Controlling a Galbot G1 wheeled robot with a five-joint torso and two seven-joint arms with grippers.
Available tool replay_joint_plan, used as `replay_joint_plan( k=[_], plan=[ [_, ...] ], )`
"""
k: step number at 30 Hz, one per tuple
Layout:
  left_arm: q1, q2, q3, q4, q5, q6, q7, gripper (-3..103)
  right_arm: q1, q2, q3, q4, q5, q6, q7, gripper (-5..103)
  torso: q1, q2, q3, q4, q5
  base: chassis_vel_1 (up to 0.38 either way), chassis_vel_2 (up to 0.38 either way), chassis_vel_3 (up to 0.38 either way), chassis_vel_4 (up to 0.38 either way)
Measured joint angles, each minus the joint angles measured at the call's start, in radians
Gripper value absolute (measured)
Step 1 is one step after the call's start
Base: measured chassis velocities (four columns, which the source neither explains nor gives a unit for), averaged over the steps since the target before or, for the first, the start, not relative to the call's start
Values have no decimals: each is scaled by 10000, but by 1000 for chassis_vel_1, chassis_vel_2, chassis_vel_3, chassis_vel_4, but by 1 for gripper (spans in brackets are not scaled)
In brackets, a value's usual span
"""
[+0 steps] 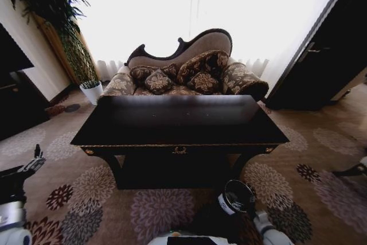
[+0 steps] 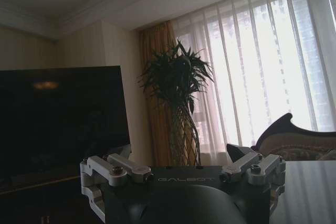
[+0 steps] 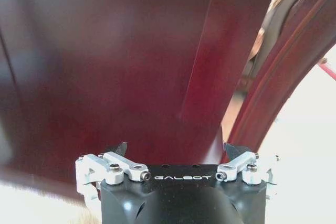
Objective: Move to the front of the table and place the trash on the table into the trash bin.
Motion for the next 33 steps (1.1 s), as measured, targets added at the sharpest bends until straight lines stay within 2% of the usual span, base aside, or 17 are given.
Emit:
replay_joint_plan(
  k=[2,9,15,18,21,26,33],
  plan=[
    [-4,27,8,0,-8,0,0,100,-338,131,611,845,185,-54,52,100,0,1,0,-1,-1,0,0,0,0],
    [-1,134,-57,22,-117,0,-2,100,-1030,193,1674,2449,318,-181,78,100,0,0,0,2,-2,0,0,0,0],
    [-53,196,-110,105,-211,2,-5,100,-2204,235,3392,4437,407,-250,-214,100,-1,1,0,0,-3,0,0,0,0],
    [-57,191,-109,105,-213,2,-5,100,-2353,255,3782,4792,486,-288,-251,100,0,0,0,-1,-4,0,0,0,0],
    [-54,188,-109,93,-217,6,-7,100,-2466,309,4521,5621,960,-540,-213,100,0,-2,0,0,-1,0,0,0,0],
    [-29,238,-160,46,-296,27,-10,100,-2517,293,5131,6568,1636,-857,-104,100,-1,-2,0,0,-3,0,0,0,0],
    [38,308,-293,-185,-685,110,-36,100,-2172,208,5292,7413,2724,-1309,162,100,-1,-1,0,-1,-5,0,0,0,0]
  ],
)
